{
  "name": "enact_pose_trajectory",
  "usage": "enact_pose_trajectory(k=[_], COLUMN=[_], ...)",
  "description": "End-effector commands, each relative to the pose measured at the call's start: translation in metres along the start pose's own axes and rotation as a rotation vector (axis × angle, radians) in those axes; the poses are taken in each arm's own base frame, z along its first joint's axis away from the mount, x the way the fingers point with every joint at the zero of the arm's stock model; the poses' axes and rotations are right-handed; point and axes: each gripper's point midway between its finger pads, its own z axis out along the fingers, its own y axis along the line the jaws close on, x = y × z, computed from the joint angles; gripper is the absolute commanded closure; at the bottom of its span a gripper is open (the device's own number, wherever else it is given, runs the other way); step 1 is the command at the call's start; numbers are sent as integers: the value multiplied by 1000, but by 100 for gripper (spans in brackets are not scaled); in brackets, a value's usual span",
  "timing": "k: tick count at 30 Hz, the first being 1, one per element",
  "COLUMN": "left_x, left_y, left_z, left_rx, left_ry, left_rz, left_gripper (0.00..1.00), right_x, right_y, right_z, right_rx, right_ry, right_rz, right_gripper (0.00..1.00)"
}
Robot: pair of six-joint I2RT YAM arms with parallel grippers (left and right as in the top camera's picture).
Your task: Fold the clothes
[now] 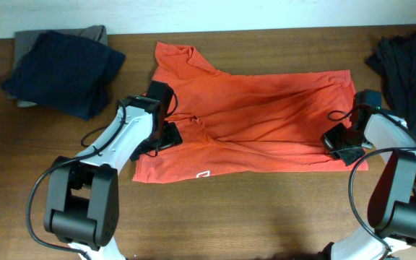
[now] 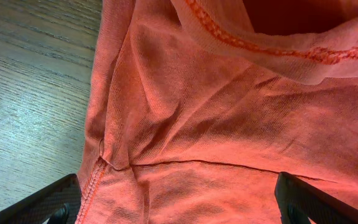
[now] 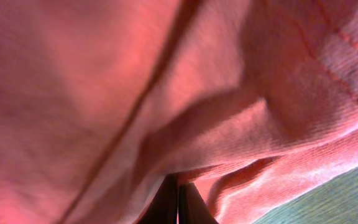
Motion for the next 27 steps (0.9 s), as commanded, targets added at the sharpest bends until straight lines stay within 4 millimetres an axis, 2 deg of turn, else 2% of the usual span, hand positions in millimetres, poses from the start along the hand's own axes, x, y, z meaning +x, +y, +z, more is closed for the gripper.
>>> enact_pose_trajectory(k=[1, 12, 14, 19, 22, 25, 27], left_x=[0, -1, -1, -1, -1, -7, -13], left_y=[5, 4, 4, 4, 5, 11, 17], left_z=[4, 4, 4, 4, 4, 1, -4], left_rx=[-21, -18, -17, -17, -20, -53, -80], left_ry=[1, -3, -5, -5, -4, -37, -74], left_rz=[8, 8, 8, 8, 8, 7, 5], left_gripper=[1, 1, 1, 1, 1, 1, 1], right_x=[-14, -35, -39, -49, -51, -56, -63], right_y=[13, 29, 31, 35, 36, 36, 33], right_z=[-10, -18, -18, -20, -22, -30, -46], right_rx=[-17, -65, -74, -82, -77, -49, -6], right_ry=[-41, -127, -145, -188, -202, -221, -236], right_rz=[-7, -17, -19, -26, -116, -212, -214], right_gripper=[96, 92, 87, 84, 81, 71, 61])
